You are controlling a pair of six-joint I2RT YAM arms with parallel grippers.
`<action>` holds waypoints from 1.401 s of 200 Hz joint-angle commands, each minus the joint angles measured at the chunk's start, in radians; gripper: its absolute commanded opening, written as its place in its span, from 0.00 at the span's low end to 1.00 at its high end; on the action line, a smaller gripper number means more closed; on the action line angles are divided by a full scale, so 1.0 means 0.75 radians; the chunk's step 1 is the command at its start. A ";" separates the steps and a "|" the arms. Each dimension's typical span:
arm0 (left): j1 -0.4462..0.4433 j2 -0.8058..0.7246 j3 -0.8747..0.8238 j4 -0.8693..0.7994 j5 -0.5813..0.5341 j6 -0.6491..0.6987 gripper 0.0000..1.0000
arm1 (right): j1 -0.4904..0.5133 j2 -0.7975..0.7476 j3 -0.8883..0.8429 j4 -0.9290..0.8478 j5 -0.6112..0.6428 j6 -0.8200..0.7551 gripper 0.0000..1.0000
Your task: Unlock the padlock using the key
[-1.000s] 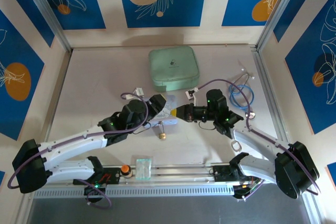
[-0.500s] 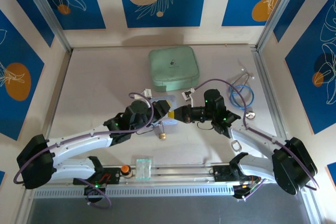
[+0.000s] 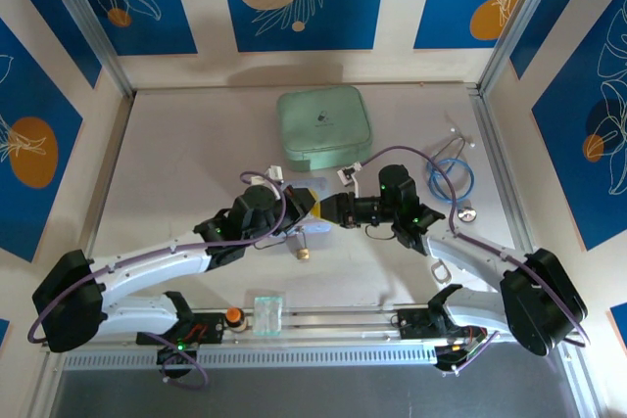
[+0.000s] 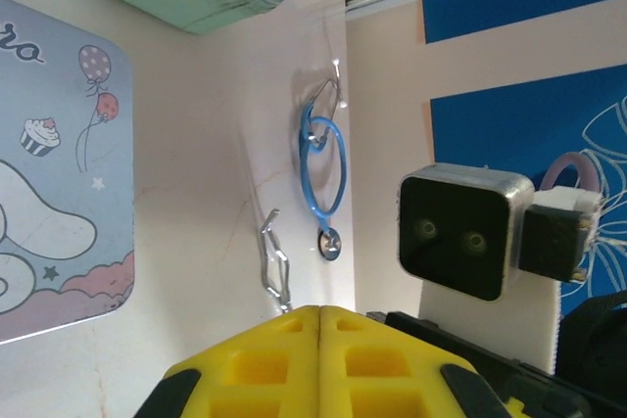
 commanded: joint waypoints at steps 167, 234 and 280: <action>0.063 0.116 0.161 0.172 -0.122 -0.052 0.00 | -0.051 0.029 -0.136 0.603 0.201 0.539 0.21; 0.063 0.094 0.147 0.151 -0.124 -0.049 0.00 | -0.070 0.054 -0.126 0.616 0.187 0.530 0.09; 0.064 0.104 0.137 0.164 -0.118 -0.060 0.00 | -0.074 0.055 -0.125 0.599 0.184 0.511 0.07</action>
